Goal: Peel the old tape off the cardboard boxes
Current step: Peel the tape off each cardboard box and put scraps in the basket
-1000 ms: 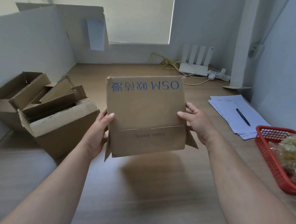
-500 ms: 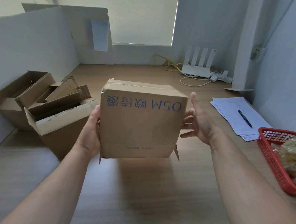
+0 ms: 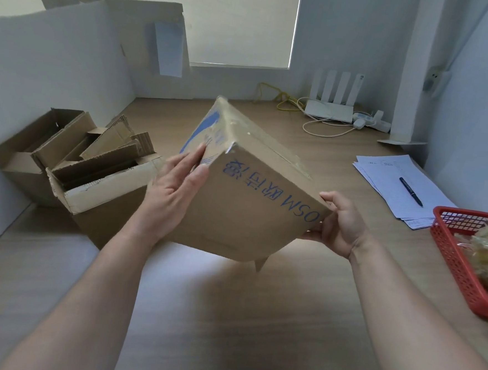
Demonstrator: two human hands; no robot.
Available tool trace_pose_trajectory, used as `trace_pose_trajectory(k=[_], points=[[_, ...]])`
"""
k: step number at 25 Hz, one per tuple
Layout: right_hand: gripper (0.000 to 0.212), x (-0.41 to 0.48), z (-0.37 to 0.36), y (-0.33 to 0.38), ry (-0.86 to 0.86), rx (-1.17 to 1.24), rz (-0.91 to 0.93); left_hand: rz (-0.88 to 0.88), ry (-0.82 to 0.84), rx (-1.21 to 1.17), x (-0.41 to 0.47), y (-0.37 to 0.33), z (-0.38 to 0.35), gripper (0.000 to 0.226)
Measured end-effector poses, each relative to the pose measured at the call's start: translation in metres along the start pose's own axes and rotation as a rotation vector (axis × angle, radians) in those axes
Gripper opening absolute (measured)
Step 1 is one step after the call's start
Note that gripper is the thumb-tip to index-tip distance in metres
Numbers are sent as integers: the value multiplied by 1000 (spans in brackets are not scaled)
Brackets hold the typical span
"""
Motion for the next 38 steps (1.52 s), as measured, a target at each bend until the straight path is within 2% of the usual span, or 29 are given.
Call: trace_pose_trajectory(k=[5, 8, 12, 15, 17, 19, 22, 26, 32, 36, 38], points=[[50, 16, -41, -50, 141, 310, -66, -116, 65, 627, 1, -68, -9, 69], [43, 20, -70, -94, 162, 186, -213, -71, 137, 900, -3, -61, -14, 74], [20, 11, -80, -145, 155, -49, -461, 144, 239, 890, -24, -2, -18, 77], [8, 8, -77, -156, 220, -316, -564, 119, 282, 908, -35, 22, -31, 82], [13, 12, -69, -150, 183, -461, -569, 91, 279, 928, -40, 28, -39, 85], [10, 20, -58, -133, 69, -482, -490, 57, 243, 933, -43, 32, -37, 83], [7, 32, -46, -85, -85, -419, -231, 9, 156, 938, -37, 30, -29, 73], [16, 48, -62, -21, -92, -311, 15, 14, 108, 1010, -14, 33, -33, 52], [28, 69, -101, 23, 84, -330, 74, 27, 136, 1036, -14, 41, -36, 54], [13, 74, -101, 36, 81, -327, 113, 46, 149, 1024, -15, 43, -38, 55], [12, 76, -96, 41, 50, -331, 132, 51, 144, 1019, -13, 44, -37, 56]])
Point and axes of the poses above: each hand's wrist, its own x-axis towards the middle knuckle, its own z-axis out of the back of the hand, y = z × x, the point moved 7 cm from there along x, towards the middle knuckle, and after that the axes turned 11 degrees about -x, right-handed, at the moved point
